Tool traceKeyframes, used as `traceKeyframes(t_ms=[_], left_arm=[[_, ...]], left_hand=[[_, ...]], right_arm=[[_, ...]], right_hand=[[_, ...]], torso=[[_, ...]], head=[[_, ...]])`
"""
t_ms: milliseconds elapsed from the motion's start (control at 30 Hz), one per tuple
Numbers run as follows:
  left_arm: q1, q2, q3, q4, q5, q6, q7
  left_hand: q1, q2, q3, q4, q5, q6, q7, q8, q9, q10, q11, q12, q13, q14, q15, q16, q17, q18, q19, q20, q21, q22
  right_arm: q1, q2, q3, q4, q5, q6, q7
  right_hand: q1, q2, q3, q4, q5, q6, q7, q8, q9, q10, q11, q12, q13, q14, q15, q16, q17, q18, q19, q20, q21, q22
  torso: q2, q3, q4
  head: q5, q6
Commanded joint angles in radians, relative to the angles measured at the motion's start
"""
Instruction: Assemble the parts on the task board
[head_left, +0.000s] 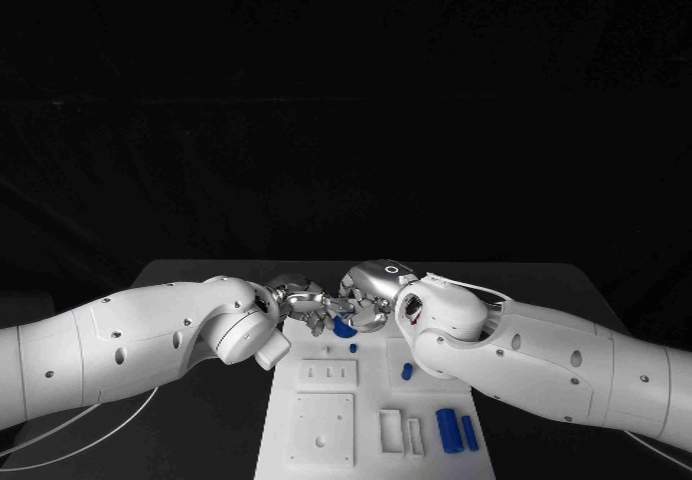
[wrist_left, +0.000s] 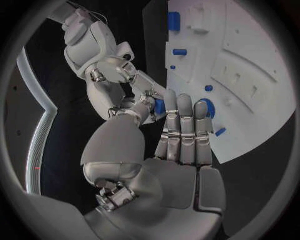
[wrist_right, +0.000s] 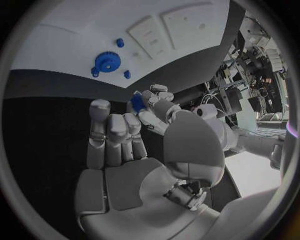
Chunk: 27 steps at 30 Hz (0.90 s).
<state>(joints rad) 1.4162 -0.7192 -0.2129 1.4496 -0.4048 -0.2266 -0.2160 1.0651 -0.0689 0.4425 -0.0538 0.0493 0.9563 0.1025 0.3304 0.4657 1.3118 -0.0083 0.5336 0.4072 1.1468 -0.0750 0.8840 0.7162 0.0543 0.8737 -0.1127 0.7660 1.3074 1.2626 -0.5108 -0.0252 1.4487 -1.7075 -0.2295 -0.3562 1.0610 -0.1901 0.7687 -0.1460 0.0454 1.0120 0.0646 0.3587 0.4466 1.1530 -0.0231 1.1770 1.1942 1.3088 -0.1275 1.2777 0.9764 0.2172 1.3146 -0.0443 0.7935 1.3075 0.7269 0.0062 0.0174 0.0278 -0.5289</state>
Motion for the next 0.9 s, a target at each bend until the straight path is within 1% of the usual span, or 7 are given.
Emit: traceKeyframes(t_ms=[33, 100, 200, 300, 400, 667, 900], left_arm=[[0.003, 0.004, 0.002, 0.003, -0.003, 0.01, 0.013], [0.003, 0.003, 0.002, 0.003, -0.003, 0.009, 0.014], [0.003, 0.002, 0.002, 0.003, -0.003, 0.01, 0.014], [0.003, 0.0, 0.002, 0.003, -0.003, 0.009, 0.014], [0.002, -0.003, 0.001, 0.002, -0.003, 0.011, 0.014], [0.002, -0.007, 0.001, 0.001, -0.003, 0.017, 0.01], [0.002, -0.004, 0.001, 0.0, -0.006, 0.022, 0.006]], left_hand=[[0.019, 0.024, 0.018, -0.019, 0.003, 0.013, -0.003, 0.005, 0.0, -0.002, -0.002, 0.005, -0.001, -0.007, -0.001, 0.007, -0.005, -0.018, -0.007, -0.058, 0.003, 0.007], [0.028, 0.035, 0.043, -0.027, 0.003, 0.019, -0.004, 0.004, 0.0, -0.001, -0.003, 0.003, -0.002, -0.007, -0.001, 0.009, -0.01, -0.02, -0.007, -0.058, 0.003, 0.005], [0.038, 0.042, 0.088, -0.037, 0.002, 0.031, -0.006, 0.005, 0.0, 0.002, -0.004, -0.003, -0.006, -0.007, 0.0, 0.013, -0.017, -0.022, -0.007, -0.057, 0.006, 0.003], [0.036, 0.046, 0.106, -0.039, 0.001, 0.036, -0.007, 0.006, 0.001, 0.004, -0.004, -0.006, -0.008, -0.008, 0.001, 0.014, -0.02, -0.024, -0.007, -0.057, 0.007, 0.002], [0.021, 0.042, 0.126, -0.043, 0.001, 0.044, -0.008, 0.008, 0.003, 0.008, -0.005, -0.013, -0.012, -0.008, 0.001, 0.018, -0.025, -0.025, -0.007, -0.057, 0.012, 0.002], [-0.005, 0.033, 0.141, -0.054, 0.0, 0.072, -0.015, 0.02, 0.01, 0.017, -0.01, -0.019, -0.014, -0.008, 0.0, 0.027, -0.031, -0.025, -0.007, -0.058, 0.019, 0.002], [-0.026, 0.033, 0.149, -0.061, 0.0, 0.099, -0.025, 0.033, 0.021, 0.035, -0.019, -0.014, -0.01, 0.001, -0.006, 0.044, -0.032, -0.025, -0.003, -0.061, 0.027, 0.001]], right_arm=[[-0.001, 0.002, -0.002, 0.0, -0.009, 0.02, -0.001], [-0.001, 0.001, -0.003, -0.001, -0.008, 0.021, -0.001], [-0.001, 0.0, -0.004, -0.003, -0.008, 0.023, -0.002], [-0.001, -0.001, -0.004, -0.003, -0.008, 0.024, -0.003], [-0.001, -0.002, -0.004, -0.006, -0.008, 0.025, -0.003], [-0.003, -0.004, -0.005, -0.007, -0.008, 0.021, -0.004], [-0.004, -0.002, -0.005, -0.008, -0.008, 0.022, -0.005]], right_hand=[[-0.003, -0.01, 0.001, 0.007, 0.004, 0.024, 0.02, 0.005, 0.0, 0.002, -0.004, 0.002, -0.001, 0.002, -0.007, -0.004, 0.001, 0.045, 0.001, 0.006, 0.005, 0.017], [-0.003, -0.01, 0.001, 0.007, 0.004, 0.024, 0.02, 0.005, 0.0, 0.002, -0.004, 0.002, -0.001, 0.002, -0.007, -0.004, 0.001, 0.045, 0.001, 0.006, 0.005, 0.017], [-0.003, -0.01, 0.001, 0.008, 0.004, 0.024, 0.02, 0.005, 0.0, 0.003, -0.004, 0.003, 0.0, 0.002, -0.007, -0.004, 0.001, 0.045, 0.001, 0.006, 0.005, 0.017], [-0.003, -0.01, 0.001, 0.008, 0.004, 0.024, 0.02, 0.005, 0.0, 0.002, -0.004, 0.002, 0.0, 0.002, -0.007, -0.004, 0.001, 0.045, 0.001, 0.006, 0.005, 0.017], [-0.004, -0.01, 0.001, 0.009, 0.004, 0.024, 0.02, 0.005, 0.0, 0.002, -0.004, 0.002, 0.0, 0.002, -0.007, -0.004, 0.001, 0.045, 0.001, 0.006, 0.005, 0.017], [-0.004, -0.01, 0.002, 0.01, 0.004, 0.024, 0.02, 0.005, 0.0, 0.001, -0.004, 0.001, -0.002, 0.002, -0.007, -0.004, 0.001, 0.045, 0.001, 0.006, 0.005, 0.017], [-0.005, -0.011, 0.002, 0.012, 0.004, 0.024, 0.02, 0.005, 0.0, 0.001, -0.004, 0.001, -0.002, 0.002, -0.007, -0.005, 0.001, 0.045, 0.001, 0.006, 0.005, 0.017]], torso=[[0.0, 0.0001, -0.0002], [0.001, 0.0001, -0.0002], [0.001, 0.0, 0.0], [0.001, 0.0, 0.0002], [0.001, -0.0001, 0.0001], [0.001, 0.0, -0.0001], [0.001, -0.0001, 0.0]], head=[[0.001, 0.0], [0.001, -0.001], [0.0, -0.001], [0.0, -0.001], [0.0, 0.0], [-0.001, 0.0], [-0.002, -0.001]])
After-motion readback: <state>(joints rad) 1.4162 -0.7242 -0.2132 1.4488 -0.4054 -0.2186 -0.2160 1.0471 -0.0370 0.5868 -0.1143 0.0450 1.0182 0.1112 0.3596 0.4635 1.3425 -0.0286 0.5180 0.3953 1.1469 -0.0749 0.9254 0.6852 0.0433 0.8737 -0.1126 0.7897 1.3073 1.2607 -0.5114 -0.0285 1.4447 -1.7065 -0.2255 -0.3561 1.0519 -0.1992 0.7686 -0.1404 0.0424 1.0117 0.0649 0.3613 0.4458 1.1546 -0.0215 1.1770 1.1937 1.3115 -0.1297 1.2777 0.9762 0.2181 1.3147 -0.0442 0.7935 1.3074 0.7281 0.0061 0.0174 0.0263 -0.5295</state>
